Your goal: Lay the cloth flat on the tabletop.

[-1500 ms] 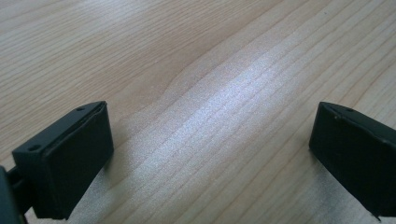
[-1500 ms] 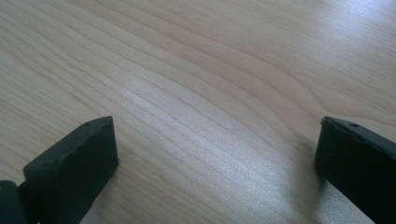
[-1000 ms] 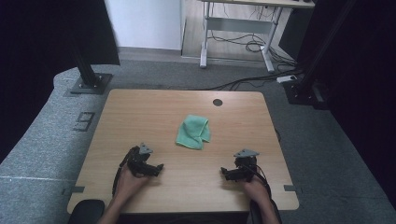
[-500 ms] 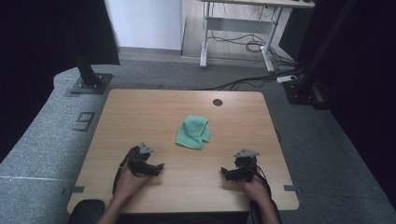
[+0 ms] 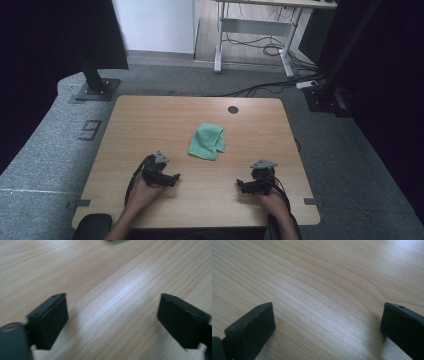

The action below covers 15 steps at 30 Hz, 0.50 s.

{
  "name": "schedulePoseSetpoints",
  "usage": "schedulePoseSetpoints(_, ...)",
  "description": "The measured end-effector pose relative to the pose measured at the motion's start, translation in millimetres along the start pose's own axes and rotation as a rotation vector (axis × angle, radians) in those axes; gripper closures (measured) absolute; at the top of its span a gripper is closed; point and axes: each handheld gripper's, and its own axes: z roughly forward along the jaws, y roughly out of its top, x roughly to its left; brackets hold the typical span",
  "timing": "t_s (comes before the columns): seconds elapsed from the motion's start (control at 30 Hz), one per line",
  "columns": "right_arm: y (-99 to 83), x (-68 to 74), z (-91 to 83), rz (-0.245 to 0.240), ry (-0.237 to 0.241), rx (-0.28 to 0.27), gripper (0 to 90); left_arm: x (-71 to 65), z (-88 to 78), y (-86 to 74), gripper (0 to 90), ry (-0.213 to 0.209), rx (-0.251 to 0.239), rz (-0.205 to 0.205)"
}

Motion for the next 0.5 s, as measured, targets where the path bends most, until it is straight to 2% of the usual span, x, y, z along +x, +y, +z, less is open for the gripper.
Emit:
schedulePoseSetpoints(0.27,0.0,0.0,0.0,0.0,0.0,0.0,0.0,-5.0,1.6,13.8,21.0,-0.028,-0.014,0.017)
schedulePoseSetpoints(0.5,0.0,0.0,0.0,0.0,0.0,0.0,0.0,-10.7,7.6,36.9,25.6,-0.049,-0.032,0.048)
